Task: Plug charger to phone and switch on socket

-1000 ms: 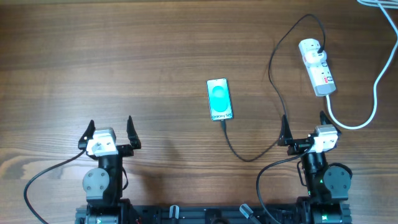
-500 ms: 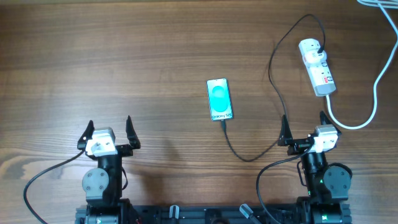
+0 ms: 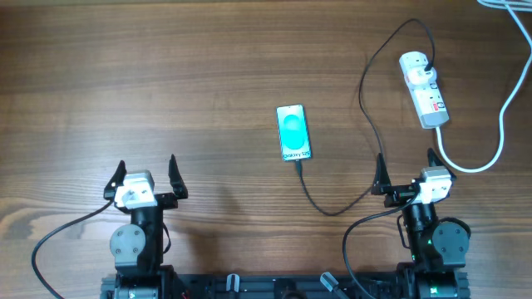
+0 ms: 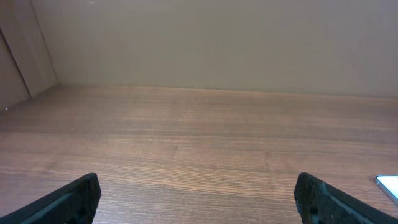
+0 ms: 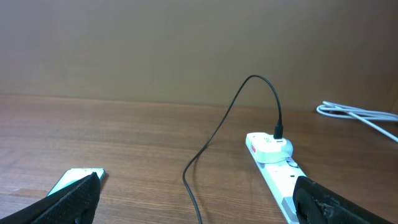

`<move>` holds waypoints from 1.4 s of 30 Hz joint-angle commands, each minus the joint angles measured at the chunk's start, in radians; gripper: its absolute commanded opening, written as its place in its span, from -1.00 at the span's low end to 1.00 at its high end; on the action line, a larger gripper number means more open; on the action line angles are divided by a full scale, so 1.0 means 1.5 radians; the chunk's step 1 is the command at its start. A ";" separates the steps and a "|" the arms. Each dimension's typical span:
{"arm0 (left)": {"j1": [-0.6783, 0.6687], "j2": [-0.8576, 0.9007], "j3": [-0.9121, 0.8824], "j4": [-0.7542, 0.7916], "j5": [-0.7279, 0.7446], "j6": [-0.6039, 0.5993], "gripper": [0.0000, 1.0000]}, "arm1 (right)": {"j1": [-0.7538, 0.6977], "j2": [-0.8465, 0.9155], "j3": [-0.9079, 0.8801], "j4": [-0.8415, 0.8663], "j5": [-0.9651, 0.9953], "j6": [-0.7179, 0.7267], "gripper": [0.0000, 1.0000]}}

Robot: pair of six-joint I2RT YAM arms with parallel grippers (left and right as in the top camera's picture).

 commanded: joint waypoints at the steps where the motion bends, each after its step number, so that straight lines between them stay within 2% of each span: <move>1: -0.001 -0.007 -0.002 -0.004 0.006 0.001 1.00 | -0.004 -0.005 -0.001 0.002 0.006 0.005 1.00; 42: -0.001 -0.006 -0.002 -0.003 0.016 0.013 1.00 | -0.004 -0.005 -0.001 0.002 0.006 0.005 0.99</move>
